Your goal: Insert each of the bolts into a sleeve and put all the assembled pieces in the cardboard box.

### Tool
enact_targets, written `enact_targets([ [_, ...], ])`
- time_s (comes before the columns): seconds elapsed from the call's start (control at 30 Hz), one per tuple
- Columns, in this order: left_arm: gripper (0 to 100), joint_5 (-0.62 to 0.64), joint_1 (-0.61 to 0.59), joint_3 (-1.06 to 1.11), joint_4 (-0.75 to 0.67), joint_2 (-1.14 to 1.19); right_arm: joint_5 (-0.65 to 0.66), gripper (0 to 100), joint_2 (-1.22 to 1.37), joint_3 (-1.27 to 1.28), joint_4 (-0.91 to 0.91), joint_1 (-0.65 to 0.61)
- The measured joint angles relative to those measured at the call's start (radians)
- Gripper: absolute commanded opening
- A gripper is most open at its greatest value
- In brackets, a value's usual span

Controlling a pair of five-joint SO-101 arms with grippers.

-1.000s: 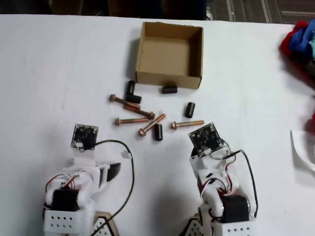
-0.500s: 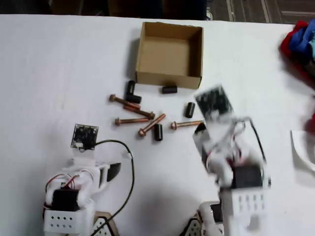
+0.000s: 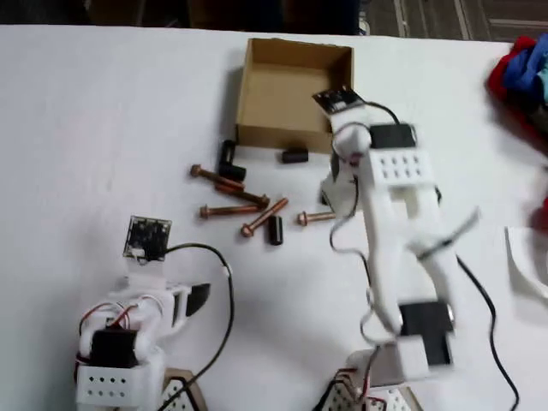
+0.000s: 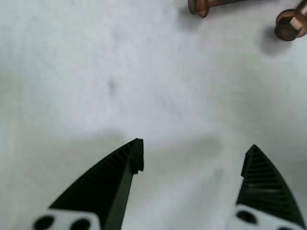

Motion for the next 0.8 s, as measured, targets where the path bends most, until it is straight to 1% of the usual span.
enact_targets([
  [0.1,34,0.0,0.0,0.0,0.0,0.0,-0.011,14.1,0.169,-0.13,0.023,-0.003],
  [0.3,34,0.0,0.0,0.0,0.0,0.0,-0.127,14.2,0.517,-0.45,0.091,-0.018],
  [0.47,34,0.0,0.0,0.0,0.0,0.0,-0.172,14.2,0.775,-0.732,0.135,-0.035],
  [0.63,34,0.0,0.0,0.0,0.0,0.0,-0.172,14.2,0.939,-0.968,0.141,-0.041],
  [0.8,34,0.0,0.0,0.0,0.0,0.0,-0.178,14.0,1.01,-1.057,0.155,-0.041],
])
